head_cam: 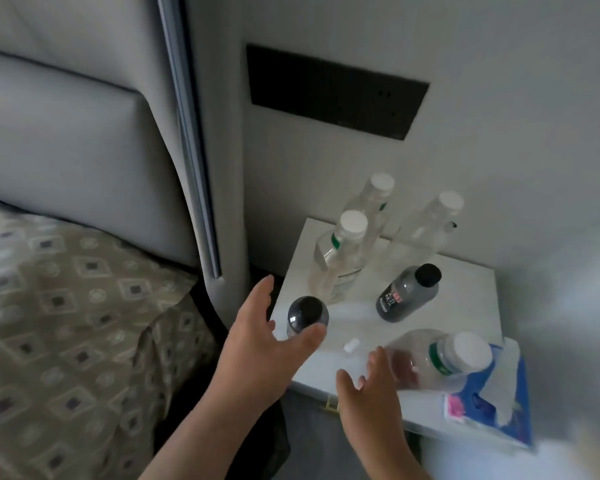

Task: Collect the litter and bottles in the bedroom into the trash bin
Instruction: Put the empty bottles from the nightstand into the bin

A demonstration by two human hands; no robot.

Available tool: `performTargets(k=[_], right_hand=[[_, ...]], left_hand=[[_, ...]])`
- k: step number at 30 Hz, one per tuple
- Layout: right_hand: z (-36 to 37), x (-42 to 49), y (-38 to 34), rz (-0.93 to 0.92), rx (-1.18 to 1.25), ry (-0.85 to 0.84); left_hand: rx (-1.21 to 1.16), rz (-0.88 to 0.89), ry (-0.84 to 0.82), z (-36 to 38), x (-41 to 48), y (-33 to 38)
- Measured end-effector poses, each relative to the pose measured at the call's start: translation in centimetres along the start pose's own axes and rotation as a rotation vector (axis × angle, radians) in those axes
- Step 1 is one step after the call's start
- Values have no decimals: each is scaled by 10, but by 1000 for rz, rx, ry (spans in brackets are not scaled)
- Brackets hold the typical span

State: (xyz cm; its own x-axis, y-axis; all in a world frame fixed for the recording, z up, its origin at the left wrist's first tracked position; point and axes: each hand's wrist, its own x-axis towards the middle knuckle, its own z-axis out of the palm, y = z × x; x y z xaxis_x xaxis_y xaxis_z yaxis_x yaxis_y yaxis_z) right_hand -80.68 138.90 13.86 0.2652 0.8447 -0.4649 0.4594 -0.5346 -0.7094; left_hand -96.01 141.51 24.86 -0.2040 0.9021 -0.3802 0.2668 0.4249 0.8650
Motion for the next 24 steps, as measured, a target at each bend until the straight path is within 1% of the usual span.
performTargets(k=[3, 5, 8, 10, 14, 16, 17, 19, 21, 24], right_hand=[[22, 18, 20, 30, -39, 42], [31, 26, 26, 21, -9, 72], [40, 40, 29, -12, 49, 161], [42, 47, 25, -41, 74, 206], [38, 56, 15, -83, -19, 235], [35, 50, 8, -173, -71, 233], [35, 43, 3, -208, -78, 214], [40, 20, -7, -232, -70, 119], [54, -8, -8, -222, -79, -42], [87, -35, 4, -220, -127, -295]], left_hand=[[145, 52, -17, 25, 21, -16], [204, 107, -27, 36, 32, -29], [330, 228, -22, 49, 46, -48], [357, 276, 6, 52, 51, -56], [332, 314, 78, 37, 46, -59], [292, 288, 101, 17, 30, -64], [268, 265, 113, 4, 19, -69], [211, 227, 177, -24, -5, -82], [201, 163, 294, -51, -24, -105], [230, -16, 406, -76, -34, -152]])
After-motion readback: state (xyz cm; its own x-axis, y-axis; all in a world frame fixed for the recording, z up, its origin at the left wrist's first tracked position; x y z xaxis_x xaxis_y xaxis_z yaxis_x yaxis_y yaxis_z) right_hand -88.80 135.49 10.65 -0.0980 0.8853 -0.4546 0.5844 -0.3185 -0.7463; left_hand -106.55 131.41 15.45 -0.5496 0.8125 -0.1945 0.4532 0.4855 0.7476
